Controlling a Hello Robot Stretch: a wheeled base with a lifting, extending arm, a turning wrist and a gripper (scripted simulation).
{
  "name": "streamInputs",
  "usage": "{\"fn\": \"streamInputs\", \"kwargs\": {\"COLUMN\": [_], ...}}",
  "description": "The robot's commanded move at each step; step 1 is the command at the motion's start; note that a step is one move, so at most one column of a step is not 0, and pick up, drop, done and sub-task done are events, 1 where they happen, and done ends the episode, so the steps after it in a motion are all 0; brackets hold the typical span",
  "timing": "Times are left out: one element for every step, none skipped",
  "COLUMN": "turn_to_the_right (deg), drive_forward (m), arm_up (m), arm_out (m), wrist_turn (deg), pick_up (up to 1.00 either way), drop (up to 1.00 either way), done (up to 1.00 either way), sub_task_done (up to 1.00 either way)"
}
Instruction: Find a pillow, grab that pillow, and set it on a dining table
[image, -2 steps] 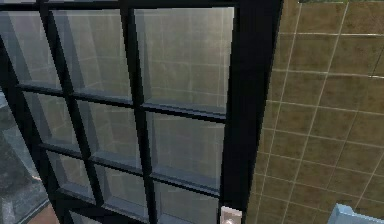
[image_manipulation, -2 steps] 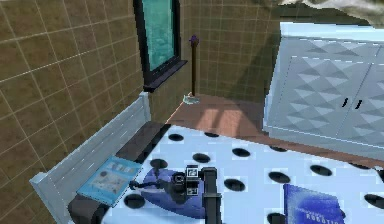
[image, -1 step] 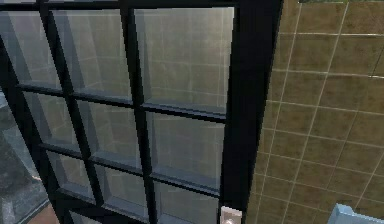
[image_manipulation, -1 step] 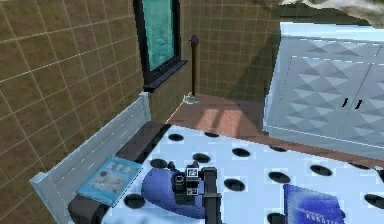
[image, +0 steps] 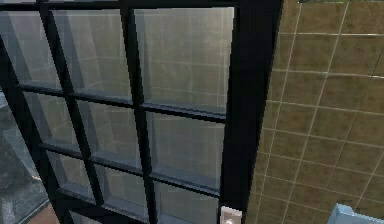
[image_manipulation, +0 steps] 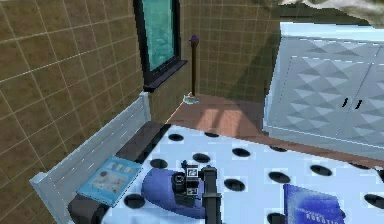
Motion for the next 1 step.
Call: {"fn": "streamInputs", "kwargs": {"turn_to_the_right": [0.0], "drive_forward": [0.00], "arm_up": [-0.30], "arm_out": [0.00], "wrist_turn": [0.0], "pick_up": [0.00], "drop": [0.00], "done": [0.00], "sub_task_done": [0.00]}}
